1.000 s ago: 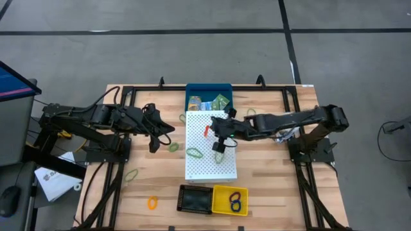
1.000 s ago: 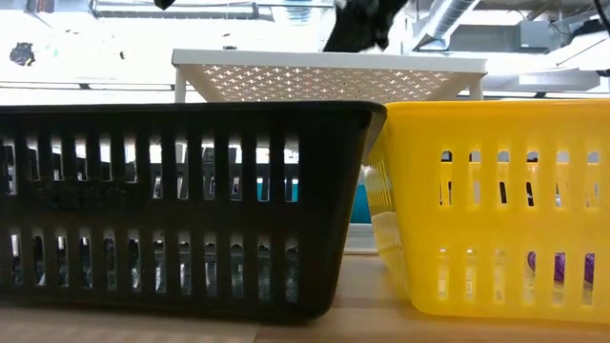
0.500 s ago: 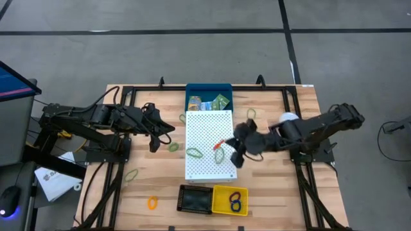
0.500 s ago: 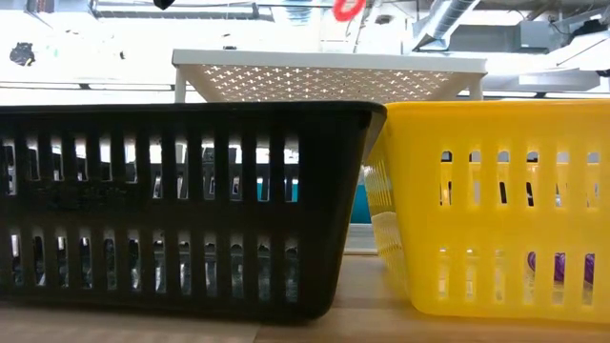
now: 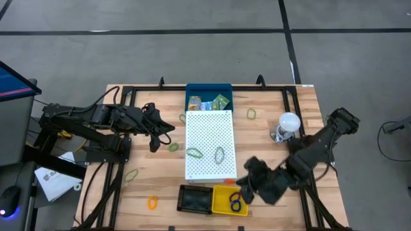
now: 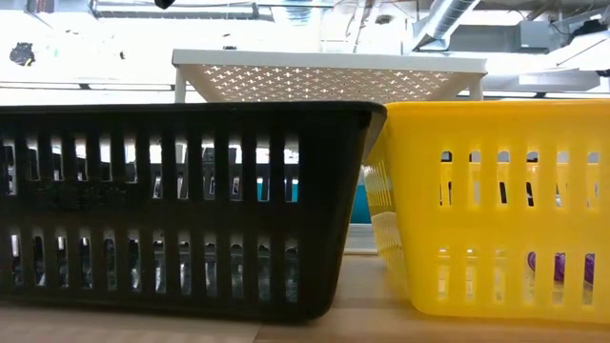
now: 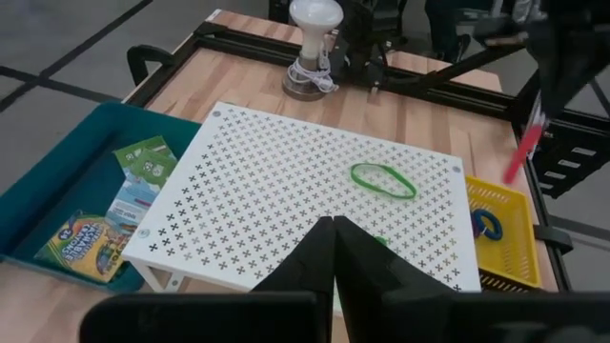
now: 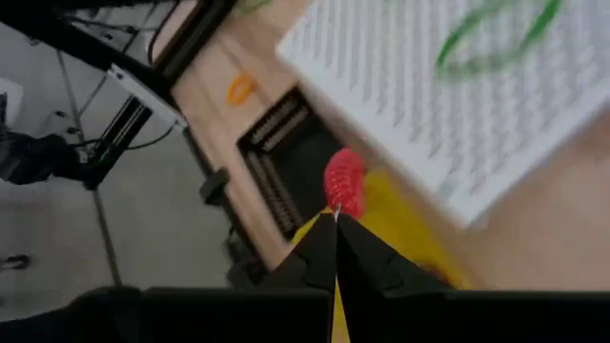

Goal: Pick & Place Office Desk Supplies
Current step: Put the orange spring keychain into the yellow bin, then put the yellow spring keychain into the yellow bin

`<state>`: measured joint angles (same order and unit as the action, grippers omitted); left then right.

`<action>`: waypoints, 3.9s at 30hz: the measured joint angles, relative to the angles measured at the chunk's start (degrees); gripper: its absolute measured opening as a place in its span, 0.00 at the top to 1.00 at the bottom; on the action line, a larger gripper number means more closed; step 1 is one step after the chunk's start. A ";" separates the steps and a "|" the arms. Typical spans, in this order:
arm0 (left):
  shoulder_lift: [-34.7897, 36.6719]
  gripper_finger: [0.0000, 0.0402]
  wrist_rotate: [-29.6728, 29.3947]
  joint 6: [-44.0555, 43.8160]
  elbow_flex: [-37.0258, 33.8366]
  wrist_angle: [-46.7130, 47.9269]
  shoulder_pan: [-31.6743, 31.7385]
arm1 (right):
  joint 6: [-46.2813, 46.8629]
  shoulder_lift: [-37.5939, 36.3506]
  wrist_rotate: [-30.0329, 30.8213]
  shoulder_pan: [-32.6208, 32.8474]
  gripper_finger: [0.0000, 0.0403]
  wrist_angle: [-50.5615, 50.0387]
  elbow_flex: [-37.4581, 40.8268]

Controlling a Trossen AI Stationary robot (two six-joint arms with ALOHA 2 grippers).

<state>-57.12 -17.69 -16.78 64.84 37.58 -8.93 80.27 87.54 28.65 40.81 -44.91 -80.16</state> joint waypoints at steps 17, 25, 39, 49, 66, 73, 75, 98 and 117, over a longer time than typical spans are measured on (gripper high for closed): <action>0.00 1.00 -0.07 1.40 0.00 -0.06 -0.02 | 15.23 11.20 -2.74 5.46 1.00 1.60 0.02; 0.01 1.00 -0.07 1.40 0.00 -0.08 -0.02 | 14.94 12.27 -3.77 5.41 1.00 2.02 0.00; 0.01 1.00 -0.07 1.36 0.00 -0.07 0.00 | 11.27 12.27 -4.20 5.21 0.87 1.86 0.00; 0.01 1.00 -0.06 1.34 0.00 -0.06 0.00 | 8.04 12.27 -4.20 5.21 0.76 1.84 0.00; 0.01 1.00 15.81 -6.83 0.00 15.85 -2.59 | 4.62 12.22 -4.16 3.99 0.76 -0.22 0.00; 0.02 1.00 17.59 -14.85 -5.44 16.40 -10.97 | 4.74 12.22 -4.97 3.99 0.76 -0.35 0.00; 0.02 1.00 18.96 -17.49 -8.98 15.68 -13.80 | 4.74 12.22 -5.08 3.99 0.76 -0.52 0.00; 0.00 0.79 20.70 -46.14 -46.53 -32.07 -36.17 | 4.79 12.20 -6.76 4.01 0.76 -0.96 0.00; -13.84 0.55 16.87 -42.45 -46.73 -47.21 -36.72 | 5.84 12.20 -6.39 4.05 0.76 -1.38 0.00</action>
<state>-70.97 -0.83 -59.22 18.11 -9.63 -45.65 86.11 99.74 22.26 44.85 -46.28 -80.16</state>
